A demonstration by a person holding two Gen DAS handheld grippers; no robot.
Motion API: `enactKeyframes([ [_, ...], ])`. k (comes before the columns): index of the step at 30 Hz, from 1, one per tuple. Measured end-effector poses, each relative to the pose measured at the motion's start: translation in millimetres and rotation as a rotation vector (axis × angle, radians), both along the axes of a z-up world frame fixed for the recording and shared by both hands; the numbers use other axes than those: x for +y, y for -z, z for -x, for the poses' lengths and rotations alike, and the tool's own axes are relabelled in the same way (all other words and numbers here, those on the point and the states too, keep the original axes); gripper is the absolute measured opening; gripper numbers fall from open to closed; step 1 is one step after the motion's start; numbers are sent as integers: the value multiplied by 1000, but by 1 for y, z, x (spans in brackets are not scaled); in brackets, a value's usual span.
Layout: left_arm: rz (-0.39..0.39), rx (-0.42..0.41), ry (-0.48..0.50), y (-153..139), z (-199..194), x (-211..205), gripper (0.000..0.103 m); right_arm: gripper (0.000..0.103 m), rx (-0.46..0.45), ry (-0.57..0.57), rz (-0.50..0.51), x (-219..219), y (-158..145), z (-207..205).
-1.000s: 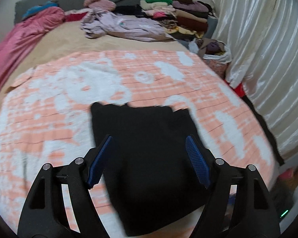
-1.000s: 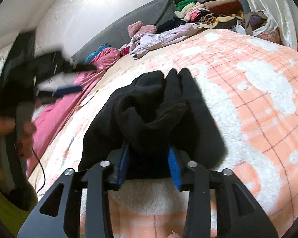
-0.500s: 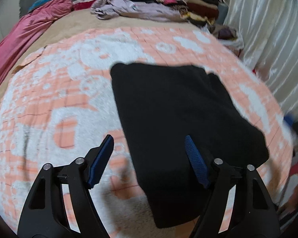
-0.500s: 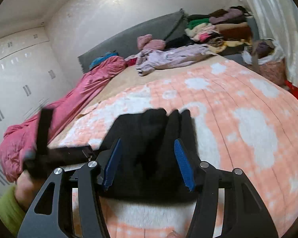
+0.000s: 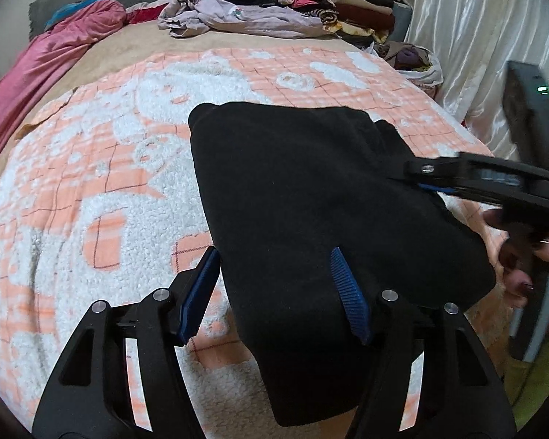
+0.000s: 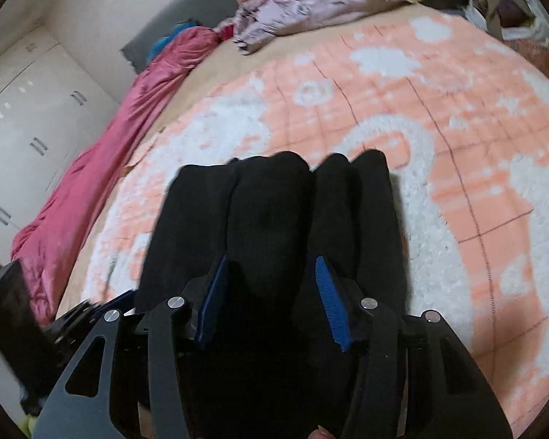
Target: Fold small clothes
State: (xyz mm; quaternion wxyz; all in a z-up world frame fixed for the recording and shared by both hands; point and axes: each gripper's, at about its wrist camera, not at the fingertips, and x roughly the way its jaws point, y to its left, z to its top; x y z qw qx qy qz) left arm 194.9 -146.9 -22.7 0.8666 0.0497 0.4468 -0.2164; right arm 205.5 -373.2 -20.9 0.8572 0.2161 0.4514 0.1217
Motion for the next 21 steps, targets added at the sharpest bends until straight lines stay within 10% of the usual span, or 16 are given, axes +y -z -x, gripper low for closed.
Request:
enactKeyframes([
  [13, 40, 1, -4, -8, 4, 3, 60, 12, -182, -45, -30, 2, -20, 15],
  [21, 51, 18, 38, -9, 8, -17, 66, 11, -232, -40, 421, 23, -33, 21],
])
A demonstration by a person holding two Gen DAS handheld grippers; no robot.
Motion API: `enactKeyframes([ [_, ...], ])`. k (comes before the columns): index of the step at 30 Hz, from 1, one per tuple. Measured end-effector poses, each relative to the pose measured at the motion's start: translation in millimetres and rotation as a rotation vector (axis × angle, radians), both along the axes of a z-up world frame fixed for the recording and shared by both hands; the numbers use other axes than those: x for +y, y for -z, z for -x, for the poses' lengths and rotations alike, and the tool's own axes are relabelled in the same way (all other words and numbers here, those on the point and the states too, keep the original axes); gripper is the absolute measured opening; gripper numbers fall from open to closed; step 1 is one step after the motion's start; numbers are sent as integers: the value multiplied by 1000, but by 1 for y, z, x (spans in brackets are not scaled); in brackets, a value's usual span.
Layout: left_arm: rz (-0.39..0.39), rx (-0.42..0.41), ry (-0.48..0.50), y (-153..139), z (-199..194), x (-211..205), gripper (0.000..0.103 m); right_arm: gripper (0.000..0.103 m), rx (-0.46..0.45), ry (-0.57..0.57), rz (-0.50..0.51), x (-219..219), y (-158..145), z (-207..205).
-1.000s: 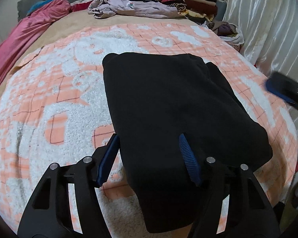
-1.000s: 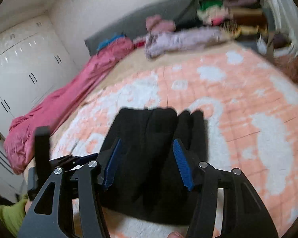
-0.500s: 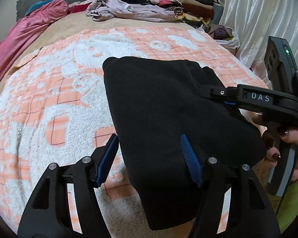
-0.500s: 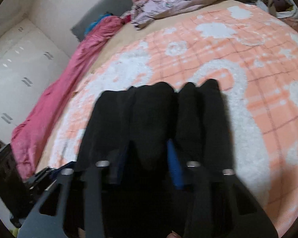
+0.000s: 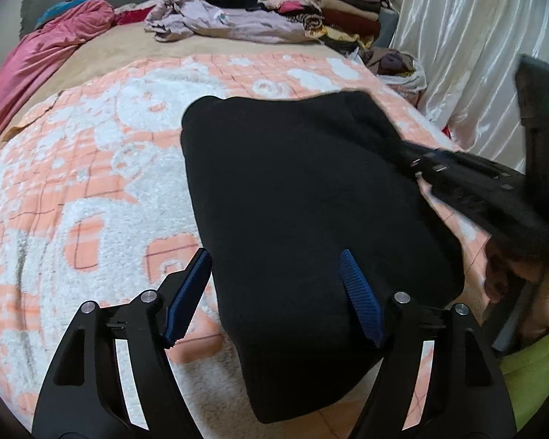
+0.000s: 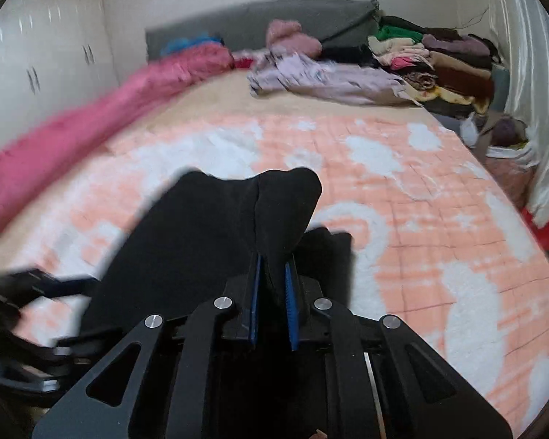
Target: Fold small clothes
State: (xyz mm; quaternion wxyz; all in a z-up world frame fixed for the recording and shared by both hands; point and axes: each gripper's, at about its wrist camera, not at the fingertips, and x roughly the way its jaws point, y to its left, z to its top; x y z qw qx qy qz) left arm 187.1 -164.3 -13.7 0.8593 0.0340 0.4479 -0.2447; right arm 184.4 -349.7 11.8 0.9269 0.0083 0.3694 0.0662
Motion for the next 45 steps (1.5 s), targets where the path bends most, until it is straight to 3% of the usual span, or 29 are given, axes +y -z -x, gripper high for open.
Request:
enactKeyframes([
  [4, 10, 24, -2, 9, -4, -2, 73, 11, 82, 21, 31, -4, 33, -16],
  [7, 6, 20, -10, 12, -5, -1, 76, 12, 78, 29, -13, -9, 34, -16],
  [10, 6, 20, -19, 11, -4, 2, 76, 21, 63, 35, -53, -15, 35, -16],
  [17, 2, 18, -30, 10, 0, 5, 75, 31, 13, 49, -132, -29, 14, 9],
  [20, 6, 22, -32, 10, 0, 6, 75, 42, -6, 53, -166, -34, 5, 19],
  [27, 7, 22, -29, 10, 0, 7, 75, 54, -24, 42, -227, -34, 0, 48],
  [35, 26, 16, -34, 7, 7, 12, 75, 56, -15, 50, -290, -38, 10, 81],
  [42, 47, 17, -47, 2, 12, 22, 75, 58, 29, 31, -350, -37, 22, 83],
  [45, 43, 25, -61, 6, 12, 26, 75, 63, 38, 21, -361, -34, 23, 80],
])
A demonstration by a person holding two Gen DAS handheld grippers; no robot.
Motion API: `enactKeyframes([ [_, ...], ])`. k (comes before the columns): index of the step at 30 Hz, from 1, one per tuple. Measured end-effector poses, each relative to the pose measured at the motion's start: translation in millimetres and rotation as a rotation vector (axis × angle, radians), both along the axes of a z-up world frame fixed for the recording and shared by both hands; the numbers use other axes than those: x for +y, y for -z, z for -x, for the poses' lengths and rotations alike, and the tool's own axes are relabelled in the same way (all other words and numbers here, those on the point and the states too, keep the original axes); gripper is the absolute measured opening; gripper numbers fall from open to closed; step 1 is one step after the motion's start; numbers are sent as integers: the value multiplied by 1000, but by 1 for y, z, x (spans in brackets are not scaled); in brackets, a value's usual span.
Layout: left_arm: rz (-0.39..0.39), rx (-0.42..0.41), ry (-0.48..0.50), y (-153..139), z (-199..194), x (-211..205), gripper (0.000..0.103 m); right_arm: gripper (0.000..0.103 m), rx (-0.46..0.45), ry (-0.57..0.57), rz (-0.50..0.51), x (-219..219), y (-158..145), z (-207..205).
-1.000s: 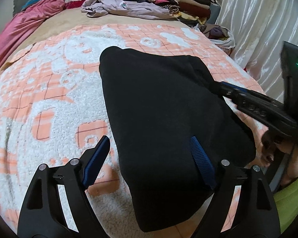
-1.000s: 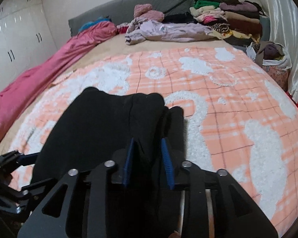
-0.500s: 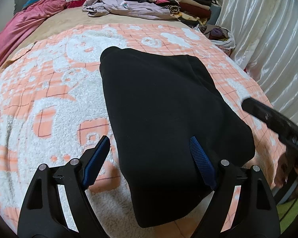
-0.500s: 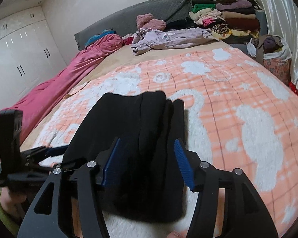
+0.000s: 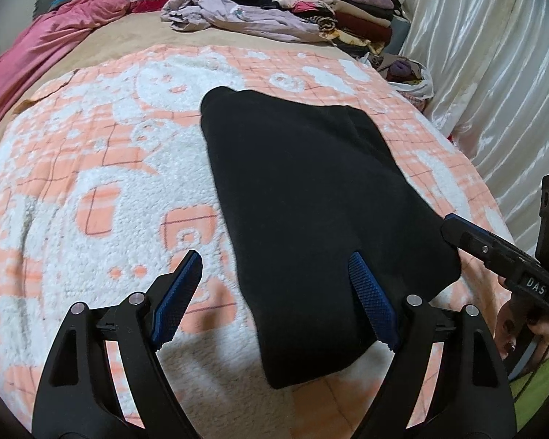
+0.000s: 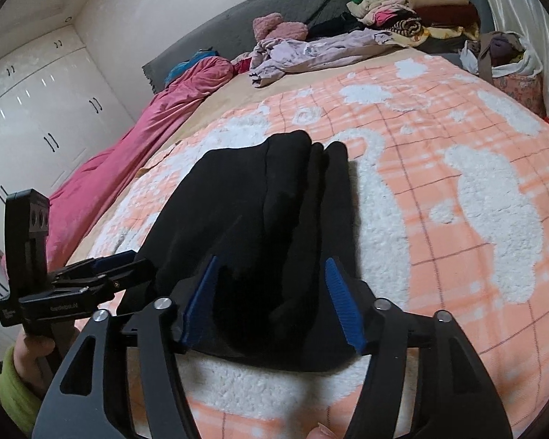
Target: Fold small clothes
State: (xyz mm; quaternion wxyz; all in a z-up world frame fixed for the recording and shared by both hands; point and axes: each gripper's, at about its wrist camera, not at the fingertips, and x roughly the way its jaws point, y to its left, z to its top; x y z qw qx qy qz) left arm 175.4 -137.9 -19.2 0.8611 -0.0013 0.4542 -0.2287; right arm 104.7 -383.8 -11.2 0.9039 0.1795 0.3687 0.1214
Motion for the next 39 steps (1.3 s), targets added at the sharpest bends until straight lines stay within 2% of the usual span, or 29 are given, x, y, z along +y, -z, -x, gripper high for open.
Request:
enactKeyframes([
  [12, 19, 51, 6, 14, -5, -6, 75, 64, 72, -45, -44, 8, 17, -25],
  [14, 22, 52, 3, 15, -6, -6, 75, 52, 60, -60, -32, 11, 15, -29],
  [15, 24, 53, 0, 15, -6, -6, 75, 38, 53, -73, -36, 13, 15, -30],
  [16, 25, 54, -1, 15, -7, -6, 75, 32, 47, -85, -41, 14, 14, -31],
  [19, 20, 50, -2, 12, -6, -10, 75, 24, 13, -98, 35, 24, 7, -29],
  [22, 17, 38, 13, 5, -3, -16, 75, 21, -48, -81, 85, 24, -7, -21],
  [25, 25, 26, 39, -5, 0, -25, 75, 21, -103, -48, 127, 15, -23, -10],
  [28, 5, 21, 56, -6, 1, -34, 75, 21, -101, -10, 172, 3, -21, -6],
  [32, -21, 78, 59, 15, -3, -43, 75, 24, 43, -2, 93, -14, 21, -19],
  [35, -15, 77, 54, 22, -4, -42, 79, 34, 48, 19, 64, -20, 26, -18],
  [37, -15, 76, 54, 22, -4, -41, 80, 48, 54, 42, 75, -21, 28, -16],
  [39, -17, 72, 56, 21, -3, -42, 80, 49, 54, 54, 62, -21, 28, -14],
])
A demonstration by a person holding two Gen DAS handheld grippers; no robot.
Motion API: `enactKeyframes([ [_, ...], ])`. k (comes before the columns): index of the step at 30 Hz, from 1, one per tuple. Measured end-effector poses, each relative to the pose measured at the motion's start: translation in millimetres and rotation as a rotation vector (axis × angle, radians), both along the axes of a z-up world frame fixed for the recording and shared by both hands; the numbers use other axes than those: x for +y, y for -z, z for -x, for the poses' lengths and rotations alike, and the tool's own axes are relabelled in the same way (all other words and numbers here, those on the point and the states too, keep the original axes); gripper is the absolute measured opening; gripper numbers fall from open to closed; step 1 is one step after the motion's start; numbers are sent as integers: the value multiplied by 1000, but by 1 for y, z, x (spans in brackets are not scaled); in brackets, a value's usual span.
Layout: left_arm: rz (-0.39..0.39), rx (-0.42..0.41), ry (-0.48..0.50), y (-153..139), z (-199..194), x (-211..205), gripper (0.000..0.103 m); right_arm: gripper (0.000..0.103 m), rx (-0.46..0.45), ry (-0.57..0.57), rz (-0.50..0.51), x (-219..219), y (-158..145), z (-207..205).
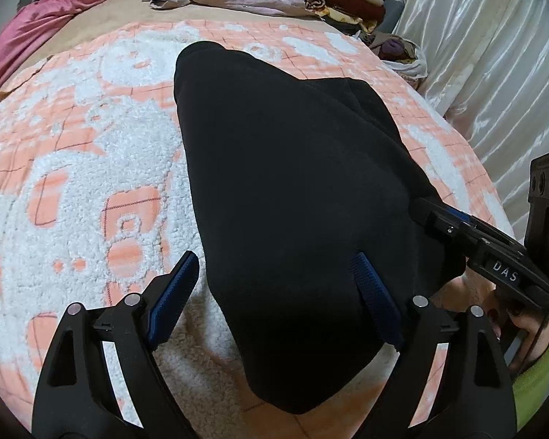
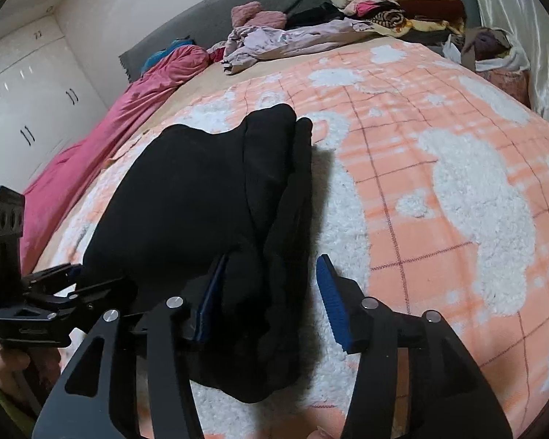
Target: Fold small clothes
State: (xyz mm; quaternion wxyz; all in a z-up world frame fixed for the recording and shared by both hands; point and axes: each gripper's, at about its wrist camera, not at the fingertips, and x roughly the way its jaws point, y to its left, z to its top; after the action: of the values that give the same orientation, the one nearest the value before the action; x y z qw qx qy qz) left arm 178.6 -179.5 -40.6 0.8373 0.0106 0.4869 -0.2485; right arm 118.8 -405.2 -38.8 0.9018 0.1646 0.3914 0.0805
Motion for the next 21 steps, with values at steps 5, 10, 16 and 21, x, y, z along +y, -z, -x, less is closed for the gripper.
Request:
enactKeyframes([
  [5, -4, -8, -1, -1, -1, 0, 80, 51, -83, 23, 26, 1, -21, 9],
  [10, -5, -13, 5, -1, 1, 1, 80, 51, -188, 13, 64, 6, -48, 11],
  [16, 1, -5, 9, 2, 2, 6, 80, 51, -148, -84, 105, 28, -58, -26],
  [21, 8, 0, 10, 4, 1, 8, 80, 48, 4, -100, 162, 34, -30, -78],
])
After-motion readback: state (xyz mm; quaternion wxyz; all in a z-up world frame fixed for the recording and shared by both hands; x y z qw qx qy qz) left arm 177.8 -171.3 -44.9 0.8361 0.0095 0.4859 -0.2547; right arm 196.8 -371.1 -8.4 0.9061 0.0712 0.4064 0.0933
